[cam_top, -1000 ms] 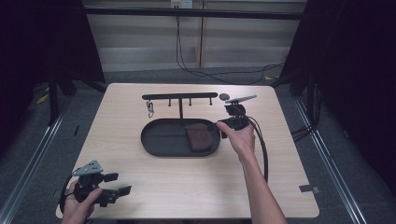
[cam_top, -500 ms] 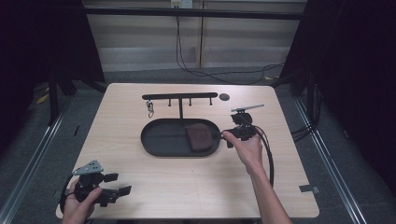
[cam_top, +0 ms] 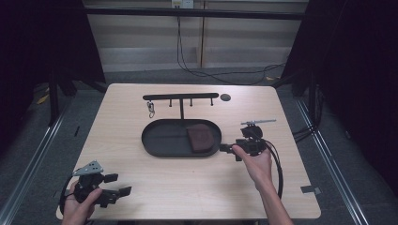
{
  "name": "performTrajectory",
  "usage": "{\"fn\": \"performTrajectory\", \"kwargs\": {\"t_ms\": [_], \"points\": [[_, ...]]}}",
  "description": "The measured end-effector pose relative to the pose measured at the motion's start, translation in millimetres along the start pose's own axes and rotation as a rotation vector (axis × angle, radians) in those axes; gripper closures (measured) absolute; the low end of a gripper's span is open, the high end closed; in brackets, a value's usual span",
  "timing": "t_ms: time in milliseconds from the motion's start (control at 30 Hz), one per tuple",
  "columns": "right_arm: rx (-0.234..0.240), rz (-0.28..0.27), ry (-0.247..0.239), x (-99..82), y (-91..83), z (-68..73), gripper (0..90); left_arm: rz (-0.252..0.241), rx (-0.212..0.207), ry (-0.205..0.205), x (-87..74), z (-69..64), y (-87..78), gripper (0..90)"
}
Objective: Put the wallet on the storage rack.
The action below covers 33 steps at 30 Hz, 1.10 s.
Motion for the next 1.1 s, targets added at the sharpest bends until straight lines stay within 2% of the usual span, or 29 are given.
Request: {"fn": "performTrajectory", "kwargs": {"t_ms": [200, 500, 700, 867, 967, 1033, 1100], "points": [[-0.006, -0.010, -0.011, -13.5, -8.1, 0.3, 18.7, 0.000, 0.005, -0.001, -0.3, 1.0, -0.1, 16.6], [-0.024, -0.027, -0.026, -49.0, -28.0, -2.8, 19.4, 0.000, 0.006, -0.001, -0.2, 0.9, -0.2, 16.6], [-0.063, -0.055, -0.045, -68.2, -39.3, -9.2, 19.4, 0.002, 0.005, 0.000, -0.3, 1.1, -0.3, 16.6], [-0.060, -0.051, -0.040, -84.2, -40.7, -13.3, 18.4, 0.000, 0.008, 0.000, 0.0, 1.7, -0.1, 16.6], [-0.078, -0.073, -0.049, -93.1, -44.4, -19.1, 18.1, 0.000, 0.007, -0.007, -0.3, 1.7, 0.1, 16.6], [-0.125, -0.060, -0.055, -97.8, -49.0, -28.6, 20.1, -0.003, 0.003, -0.009, 0.4, 1.3, -0.3, 16.5], [-0.225, -0.017, -0.084, -104.0, -49.3, -40.2, 22.5, -0.003, 0.001, -0.009, 0.6, 0.9, -0.6, 16.5]]}}
Point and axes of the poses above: each handheld gripper's, and its own axes: y roughly forward along the jaws, x roughly out of its top, z roughly to its left, the point moved 7 cm from there along y, roughly forward along the jaws, and after that the axes turned 14 degrees about x, right-handed, at the moved point
